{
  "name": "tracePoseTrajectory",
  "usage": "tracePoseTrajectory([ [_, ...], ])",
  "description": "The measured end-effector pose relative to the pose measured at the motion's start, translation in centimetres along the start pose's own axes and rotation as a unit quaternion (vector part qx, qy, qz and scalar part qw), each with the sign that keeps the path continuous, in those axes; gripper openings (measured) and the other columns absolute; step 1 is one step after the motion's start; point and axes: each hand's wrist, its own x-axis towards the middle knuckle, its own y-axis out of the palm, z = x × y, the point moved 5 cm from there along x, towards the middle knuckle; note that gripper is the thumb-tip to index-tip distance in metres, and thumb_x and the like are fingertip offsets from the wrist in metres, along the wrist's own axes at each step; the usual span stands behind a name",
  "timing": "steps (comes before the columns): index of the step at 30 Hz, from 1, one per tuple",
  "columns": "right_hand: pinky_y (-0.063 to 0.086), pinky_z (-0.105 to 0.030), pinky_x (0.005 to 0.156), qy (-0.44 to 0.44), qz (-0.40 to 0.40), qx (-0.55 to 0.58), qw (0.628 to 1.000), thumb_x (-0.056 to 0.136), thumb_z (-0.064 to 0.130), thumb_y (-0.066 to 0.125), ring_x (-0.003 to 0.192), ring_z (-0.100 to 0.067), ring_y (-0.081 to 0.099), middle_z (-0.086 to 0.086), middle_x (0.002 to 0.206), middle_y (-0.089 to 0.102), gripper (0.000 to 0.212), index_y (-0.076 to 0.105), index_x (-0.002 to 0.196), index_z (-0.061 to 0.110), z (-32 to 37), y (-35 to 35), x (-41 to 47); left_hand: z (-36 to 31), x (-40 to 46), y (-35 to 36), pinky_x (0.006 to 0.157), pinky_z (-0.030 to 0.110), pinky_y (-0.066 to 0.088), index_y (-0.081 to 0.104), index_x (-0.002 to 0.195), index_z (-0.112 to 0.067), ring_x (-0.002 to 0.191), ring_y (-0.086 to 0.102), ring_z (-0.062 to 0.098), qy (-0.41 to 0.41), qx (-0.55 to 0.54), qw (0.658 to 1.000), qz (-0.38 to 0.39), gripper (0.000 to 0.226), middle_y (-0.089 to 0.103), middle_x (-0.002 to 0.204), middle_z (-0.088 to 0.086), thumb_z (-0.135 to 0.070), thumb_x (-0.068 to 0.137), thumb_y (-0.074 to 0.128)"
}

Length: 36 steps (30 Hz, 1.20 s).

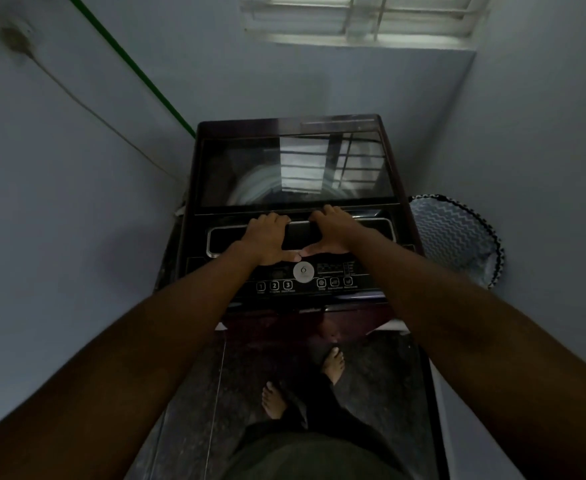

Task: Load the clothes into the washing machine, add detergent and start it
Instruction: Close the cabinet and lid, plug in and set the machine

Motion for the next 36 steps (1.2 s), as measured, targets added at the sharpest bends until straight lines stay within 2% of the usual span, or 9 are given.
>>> tracePoseTrajectory([
  [14,0.038,-0.043,0.105,0.045,-0.007,0.040,0.998,0.059,0.065,0.078,0.125,-0.030,0.040,-0.011,0.134,0.044,0.097,0.045,0.137,0.020,0.1,0.1,0.0,-0.3,-0.5,-0.1,0.108,0.042,0.032,0.035,0.145,-0.016,0.126,0.044,0.028,-0.009,-0.041,0.999,-0.017,0.092,0.045,0.140,0.010,-0.061,0.073,0.073],
  [18,0.038,-0.050,0.106,0.065,0.070,-0.043,0.995,0.062,0.051,0.082,0.136,-0.034,0.029,-0.014,0.145,0.035,0.103,0.033,0.145,0.016,0.9,-0.5,0.8,-0.1,-1.5,0.8,0.120,0.046,0.007,0.009,0.155,-0.011,0.148,0.012,0.027,0.022,-0.034,0.999,0.027,0.102,0.014,0.161,0.009,-0.058,0.083,0.064],
  [20,0.039,-0.050,0.106,0.074,0.122,-0.113,0.983,0.063,0.048,0.082,0.138,-0.035,0.028,-0.016,0.149,0.032,0.106,0.028,0.148,0.014,2.0,-1.0,1.4,0.6,-2.2,0.9,0.121,0.044,0.003,0.007,0.156,-0.014,0.151,0.002,0.023,0.036,-0.073,0.996,0.037,0.097,0.005,0.164,0.005,-0.055,0.087,0.061],
  [22,0.043,-0.045,0.102,0.089,0.174,-0.131,0.972,0.067,0.048,0.081,0.131,-0.034,0.041,-0.016,0.144,0.041,0.097,0.037,0.145,0.012,3.0,-1.6,2.2,1.8,-2.7,0.3,0.121,0.038,0.010,0.019,0.155,-0.016,0.150,0.009,0.021,0.023,-0.149,0.988,0.013,0.083,0.014,0.163,0.004,-0.047,0.090,0.062],
  [24,0.047,-0.040,0.097,0.085,0.223,-0.107,0.965,0.071,0.043,0.079,0.115,-0.032,0.055,-0.013,0.131,0.055,0.073,0.054,0.132,0.010,4.2,-2.3,3.2,3.5,-3.3,-1.0,0.117,0.035,0.025,0.035,0.150,-0.016,0.143,0.028,0.021,-0.012,-0.201,0.978,-0.048,0.070,0.033,0.155,0.006,-0.040,0.091,0.064],
  [26,0.050,-0.037,0.090,0.046,0.185,-0.083,0.978,0.075,0.036,0.075,0.106,-0.030,0.060,-0.011,0.120,0.061,0.054,0.061,0.122,0.012,5.9,-3.6,4.5,5.4,-3.6,-2.4,0.111,0.034,0.034,0.049,0.140,-0.015,0.132,0.042,0.023,-0.038,-0.203,0.972,-0.116,0.057,0.048,0.141,0.007,-0.035,0.089,0.067],
  [30,0.057,-0.040,0.081,-0.070,-0.047,-0.031,0.996,0.076,0.033,0.059,0.100,-0.031,0.066,-0.012,0.111,0.068,0.036,0.069,0.106,0.015,10.4,-8.7,7.7,9.7,-3.7,-7.0,0.099,0.033,0.045,0.067,0.118,-0.010,0.112,0.059,0.027,-0.091,-0.237,0.939,-0.232,0.035,0.063,0.118,0.012,-0.024,0.087,0.068],
  [33,0.057,-0.039,0.075,-0.123,-0.116,0.006,0.986,0.083,0.031,0.056,0.095,-0.035,0.067,-0.017,0.105,0.067,0.031,0.070,0.097,0.007,14.0,-12.9,9.8,12.6,-4.3,-11.4,0.093,0.030,0.046,0.068,0.115,-0.008,0.103,0.061,0.027,-0.139,-0.257,0.907,-0.303,0.028,0.065,0.114,0.014,-0.018,0.089,0.065],
  [36,0.051,-0.040,0.081,-0.134,-0.160,0.028,0.978,0.090,0.032,0.054,0.102,-0.038,0.061,-0.018,0.115,0.059,0.035,0.064,0.110,0.006,16.9,-16.7,12.5,15.6,-5.0,-15.3,0.084,0.026,0.045,0.067,0.113,-0.011,0.095,0.061,0.022,-0.168,-0.242,0.887,-0.355,0.024,0.064,0.110,0.009,-0.022,0.093,0.059],
])
